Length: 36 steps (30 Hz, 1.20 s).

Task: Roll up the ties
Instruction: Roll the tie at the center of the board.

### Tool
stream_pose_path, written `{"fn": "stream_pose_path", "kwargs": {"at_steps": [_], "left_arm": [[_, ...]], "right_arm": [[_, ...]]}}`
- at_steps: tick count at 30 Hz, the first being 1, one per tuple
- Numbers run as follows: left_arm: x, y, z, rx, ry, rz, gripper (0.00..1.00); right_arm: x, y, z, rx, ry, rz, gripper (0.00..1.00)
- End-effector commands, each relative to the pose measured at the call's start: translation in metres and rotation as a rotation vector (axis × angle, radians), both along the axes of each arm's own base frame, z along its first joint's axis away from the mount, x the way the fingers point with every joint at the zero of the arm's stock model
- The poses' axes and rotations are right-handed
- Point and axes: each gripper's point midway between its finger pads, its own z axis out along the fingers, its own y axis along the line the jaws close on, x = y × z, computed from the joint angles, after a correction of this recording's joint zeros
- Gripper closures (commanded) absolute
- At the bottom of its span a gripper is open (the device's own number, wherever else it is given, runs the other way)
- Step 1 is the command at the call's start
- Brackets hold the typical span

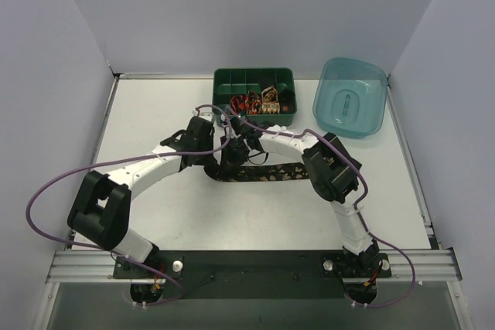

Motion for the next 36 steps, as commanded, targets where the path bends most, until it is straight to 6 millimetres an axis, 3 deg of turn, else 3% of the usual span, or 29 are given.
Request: {"fn": "stream_pose_path", "kwargs": {"at_steps": [1,12,15,17,18,19,24,27,36], "left_arm": [[0.005,-0.004,0.016,0.092,-0.029,-0.008,1.00],[-0.003,-0.036,0.008,0.128,-0.031,-0.054,1.00],[-0.004,-0.034,0.005,0.190,-0.034,-0.046,1.00],[-0.004,-0.029,0.005,0.241,-0.040,-0.031,1.00],[-0.005,-0.028,0.006,0.256,-0.043,-0.031,1.00],[-0.006,-0.025,0.006,0.281,-0.043,-0.025,1.00],[-0.004,-0.027,0.006,0.337,-0.050,-0.030,1.00],[-0.004,-0.030,0.006,0.371,-0.049,-0.036,1.00],[-0.004,-0.051,0.009,0.450,-0.067,-0.061,1.00]], "right_arm": [[-0.003,0.005,-0.004,-0.013,0.019,0.005,1.00],[-0.007,0.011,-0.009,0.027,0.051,-0.005,1.00],[-0.006,0.001,0.001,0.050,0.053,-0.026,1.00],[0.000,-0.004,0.020,0.099,0.038,-0.043,1.00],[-0.002,-0.011,0.017,0.098,0.051,-0.054,1.00],[0.000,-0.009,0.034,0.143,0.036,-0.056,1.00],[0.009,-0.022,0.067,0.233,0.004,-0.096,1.00],[0.010,-0.030,0.071,0.246,0.013,-0.110,1.00],[0.010,-0.072,0.046,0.191,0.065,-0.193,1.00]]}}
